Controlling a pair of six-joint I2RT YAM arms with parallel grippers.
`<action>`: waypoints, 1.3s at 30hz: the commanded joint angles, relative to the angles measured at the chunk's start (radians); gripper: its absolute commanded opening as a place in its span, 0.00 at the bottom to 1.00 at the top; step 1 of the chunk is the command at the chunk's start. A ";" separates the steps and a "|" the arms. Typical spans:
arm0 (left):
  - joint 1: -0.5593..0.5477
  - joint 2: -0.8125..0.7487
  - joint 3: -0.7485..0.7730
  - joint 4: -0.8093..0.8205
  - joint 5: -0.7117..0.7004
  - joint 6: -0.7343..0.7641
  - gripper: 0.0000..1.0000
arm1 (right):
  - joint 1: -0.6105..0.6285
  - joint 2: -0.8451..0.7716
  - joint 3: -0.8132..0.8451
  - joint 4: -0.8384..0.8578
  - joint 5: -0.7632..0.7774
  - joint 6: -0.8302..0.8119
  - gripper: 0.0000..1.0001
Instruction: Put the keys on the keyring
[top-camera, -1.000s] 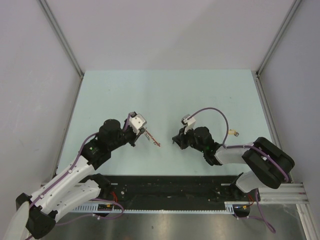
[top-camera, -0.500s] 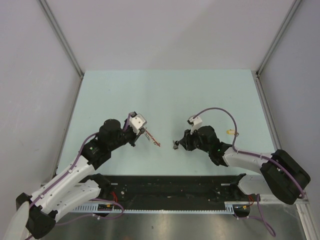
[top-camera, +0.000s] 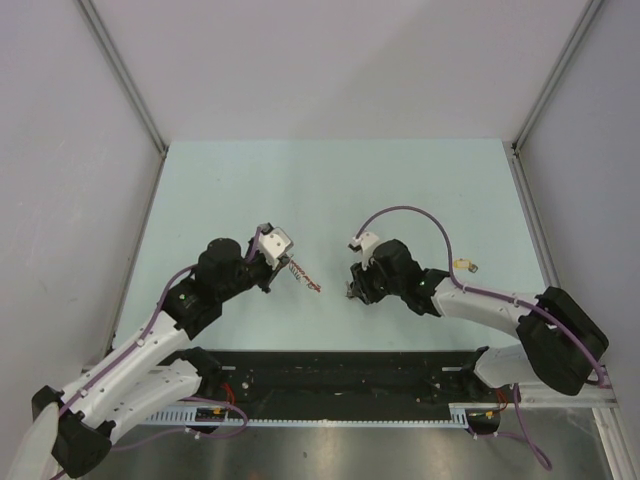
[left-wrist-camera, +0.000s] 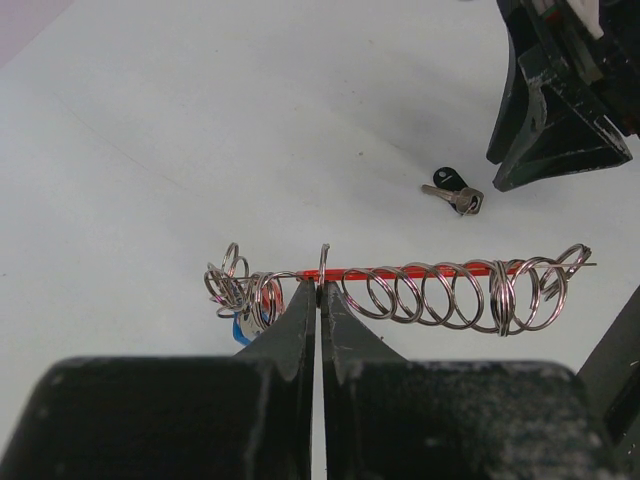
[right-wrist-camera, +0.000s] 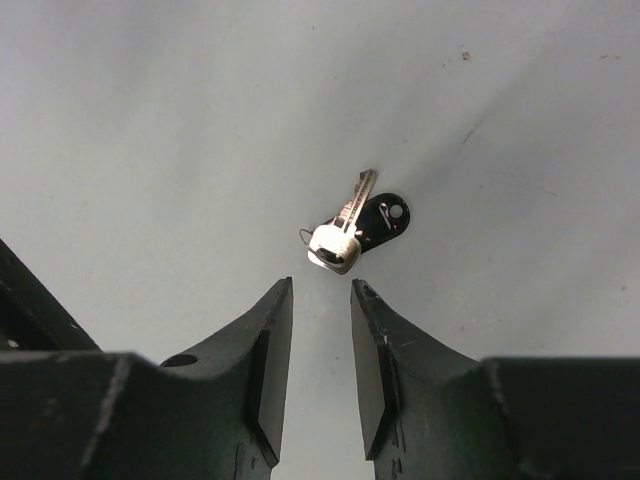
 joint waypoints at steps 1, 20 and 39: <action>-0.005 -0.026 0.029 0.054 -0.007 -0.003 0.00 | -0.002 0.045 0.035 -0.005 -0.090 -0.202 0.33; -0.005 -0.007 0.029 0.054 -0.017 0.004 0.00 | -0.005 0.195 0.033 0.183 -0.153 -0.362 0.28; -0.005 -0.003 0.030 0.053 -0.010 0.004 0.00 | -0.004 0.241 0.032 0.193 -0.162 -0.382 0.24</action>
